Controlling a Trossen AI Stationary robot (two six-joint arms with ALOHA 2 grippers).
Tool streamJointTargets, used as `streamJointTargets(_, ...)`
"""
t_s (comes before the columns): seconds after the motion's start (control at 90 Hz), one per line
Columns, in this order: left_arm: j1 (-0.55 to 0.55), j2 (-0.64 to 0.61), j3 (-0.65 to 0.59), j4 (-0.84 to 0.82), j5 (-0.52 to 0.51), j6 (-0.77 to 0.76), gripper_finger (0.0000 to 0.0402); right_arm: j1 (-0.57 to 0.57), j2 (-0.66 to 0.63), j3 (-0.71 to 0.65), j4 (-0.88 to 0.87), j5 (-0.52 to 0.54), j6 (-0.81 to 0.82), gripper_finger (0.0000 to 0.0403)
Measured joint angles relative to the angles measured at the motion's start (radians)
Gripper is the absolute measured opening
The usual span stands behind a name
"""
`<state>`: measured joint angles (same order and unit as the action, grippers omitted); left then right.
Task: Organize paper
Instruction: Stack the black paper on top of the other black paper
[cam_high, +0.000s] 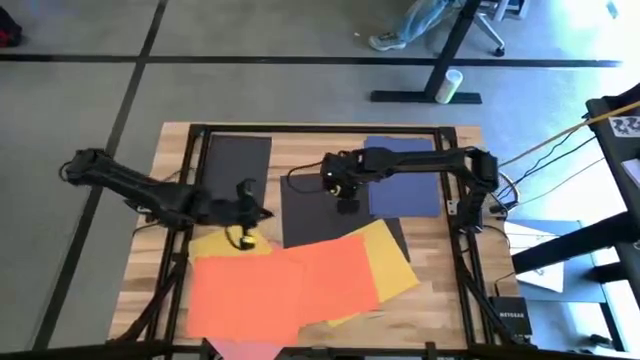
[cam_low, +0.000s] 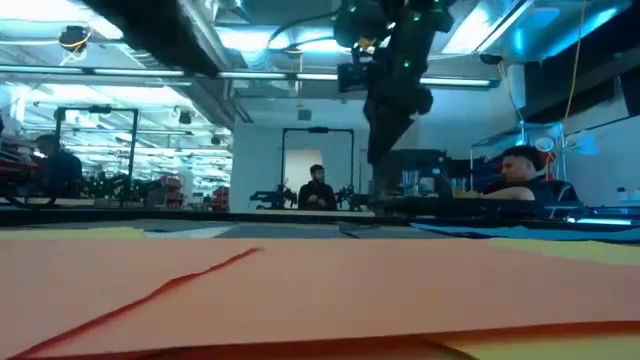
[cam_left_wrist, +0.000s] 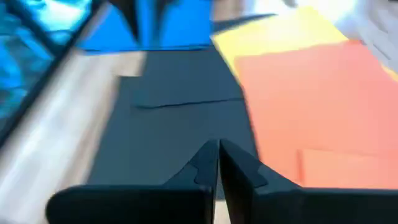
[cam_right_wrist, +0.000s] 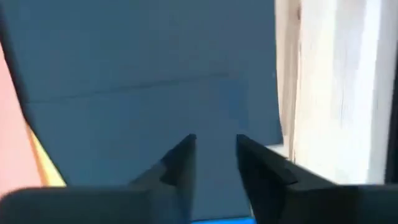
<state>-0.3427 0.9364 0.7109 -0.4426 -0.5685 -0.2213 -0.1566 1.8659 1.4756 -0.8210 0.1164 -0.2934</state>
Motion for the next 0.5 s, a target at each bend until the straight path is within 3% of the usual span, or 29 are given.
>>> streamJointTargets(0.122, -0.041, -0.085, -0.004, -0.157, -0.02, -0.189, 0.0053, 0.0, 0.053, 0.028, 0.054, 0.06, -0.135, 0.0249)
streamJointTargets(0.211, -0.06, -0.109, -0.034, -0.189, -0.012, -0.308, 0.0081, -0.002, 0.088, 0.048, 0.07, 0.066, -0.205, 0.0282)
streamJointTargets(0.322, -0.082, -0.11, -0.087, -0.188, -0.008, -0.406, 0.0107, -0.023, 0.124, 0.054, 0.068, 0.011, -0.255, 0.0281)
streamJointTargets(0.5, -0.083, -0.109, -0.188, -0.108, -0.117, -0.46, 0.0131, -0.057, 0.19, 0.052, 0.05, -0.054, -0.268, 0.0239)
